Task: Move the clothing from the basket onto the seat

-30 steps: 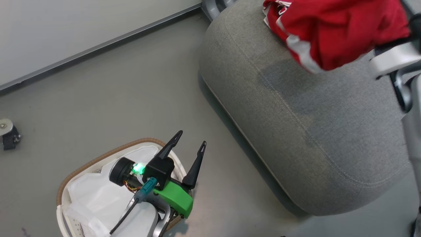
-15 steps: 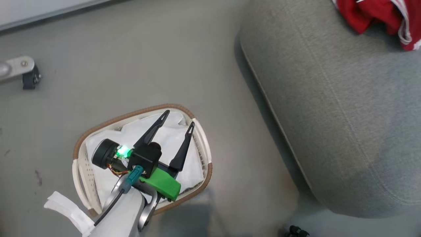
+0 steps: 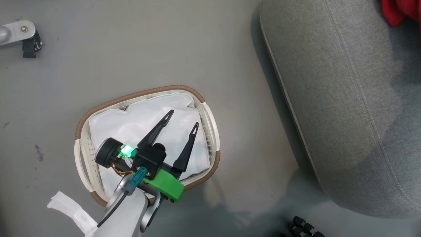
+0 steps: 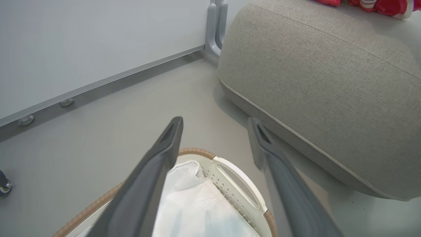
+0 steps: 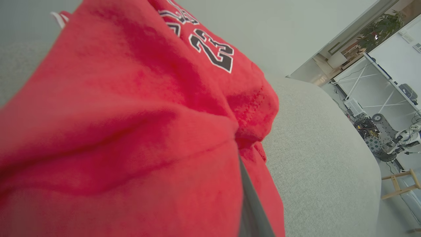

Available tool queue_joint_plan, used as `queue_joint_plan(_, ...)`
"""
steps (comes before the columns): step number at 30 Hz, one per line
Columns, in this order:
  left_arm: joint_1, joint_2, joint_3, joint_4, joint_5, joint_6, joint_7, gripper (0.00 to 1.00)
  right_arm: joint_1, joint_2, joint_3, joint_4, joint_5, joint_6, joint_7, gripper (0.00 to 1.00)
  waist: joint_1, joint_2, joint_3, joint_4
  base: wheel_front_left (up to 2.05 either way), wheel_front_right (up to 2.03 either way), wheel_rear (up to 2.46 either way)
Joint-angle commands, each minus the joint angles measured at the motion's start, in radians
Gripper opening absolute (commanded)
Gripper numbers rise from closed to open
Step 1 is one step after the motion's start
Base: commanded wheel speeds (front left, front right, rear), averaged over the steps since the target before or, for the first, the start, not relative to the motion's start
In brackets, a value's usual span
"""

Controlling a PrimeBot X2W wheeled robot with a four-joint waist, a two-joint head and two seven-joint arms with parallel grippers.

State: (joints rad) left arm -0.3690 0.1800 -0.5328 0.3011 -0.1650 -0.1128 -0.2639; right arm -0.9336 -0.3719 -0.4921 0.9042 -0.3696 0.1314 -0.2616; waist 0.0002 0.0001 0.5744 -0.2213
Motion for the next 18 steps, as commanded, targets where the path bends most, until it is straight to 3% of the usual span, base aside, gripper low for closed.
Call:
queue_joint_plan(1,-0.012,0.003,0.001,0.0,-0.001,0.007,0.0,1.0,0.024,0.007,-0.003,-0.009,0.004,-0.001,-0.005,0.0,-0.0002,-0.0001,-0.007,-0.008,0.0,0.0,0.0)
queue_joint_plan(2,-0.01,0.004,0.0,0.001,-0.003,0.007,0.0,1.0,0.037,0.019,-0.003,-0.018,0.007,-0.001,-0.005,0.24,-0.0002,-0.0001,-0.01,-0.012,0.0,0.0,0.0)
queue_joint_plan(4,-0.003,0.005,-0.003,0.007,-0.007,0.006,0.0,1.0,0.066,0.043,0.007,-0.027,0.015,-0.001,-0.005,0.48,-0.0002,-0.0001,-0.02,-0.02,0.0,0.0,0.0)
queue_joint_plan(5,0.003,0.005,-0.004,0.011,-0.009,0.007,0.0,1.0,0.081,0.051,0.011,-0.035,0.019,-0.001,-0.005,0.98,-0.0002,-0.0001,-0.029,-0.025,0.0,0.0,0.0)
queue_joint_plan(18,0.068,-0.039,0.008,0.041,-0.075,0.001,0.0,1.0,0.328,0.128,0.148,-0.149,0.104,-0.001,-0.005,1.0,-0.0002,-0.0001,-0.217,-0.087,0.0,0.0,0.0)
